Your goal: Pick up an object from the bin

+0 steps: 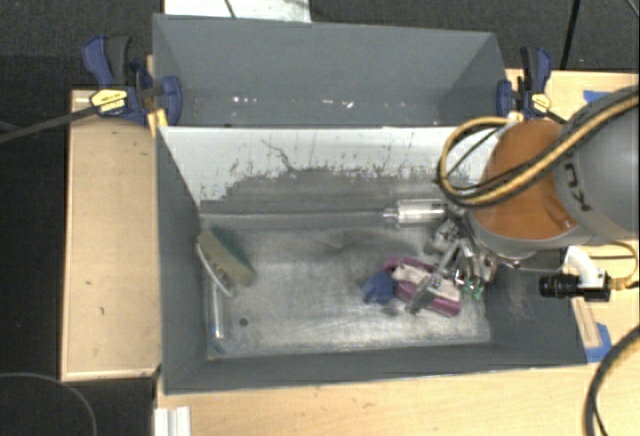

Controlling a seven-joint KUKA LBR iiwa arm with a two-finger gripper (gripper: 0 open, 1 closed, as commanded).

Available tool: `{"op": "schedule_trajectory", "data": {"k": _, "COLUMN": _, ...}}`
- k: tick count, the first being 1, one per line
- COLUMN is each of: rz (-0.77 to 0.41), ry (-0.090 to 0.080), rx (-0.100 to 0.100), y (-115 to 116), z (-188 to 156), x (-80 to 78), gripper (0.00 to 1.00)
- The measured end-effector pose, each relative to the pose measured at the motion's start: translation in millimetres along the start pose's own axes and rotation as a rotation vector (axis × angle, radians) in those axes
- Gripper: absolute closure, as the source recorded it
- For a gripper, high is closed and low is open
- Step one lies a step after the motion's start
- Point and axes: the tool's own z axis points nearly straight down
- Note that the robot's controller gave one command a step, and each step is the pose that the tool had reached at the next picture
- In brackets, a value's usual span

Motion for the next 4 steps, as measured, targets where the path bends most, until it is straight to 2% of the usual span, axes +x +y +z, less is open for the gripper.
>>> {"op": "schedule_trajectory", "data": {"k": 1, "rz": 0.276, "ry": -0.001, "rx": -0.001, "y": 11.7, "z": 27.8, "x": -2.2, "gripper": 0.0}}
{"op": "schedule_trajectory", "data": {"k": 2, "rz": 0.271, "ry": 0.0, "rx": 0.0, "y": 12.0, "z": 26.8, "x": -3.0, "gripper": 0.0}}
{"op": "schedule_trajectory", "data": {"k": 3, "rz": 0.27, "ry": -0.007, "rx": -0.002, "y": 11.5, "z": 24.9, "x": -5.6, "gripper": 1.0}}
{"op": "schedule_trajectory", "data": {"k": 4, "rz": 0.263, "ry": -0.002, "rx": -0.002, "y": 12.1, "z": -35.3, "x": -7.3, "gripper": 1.0}}
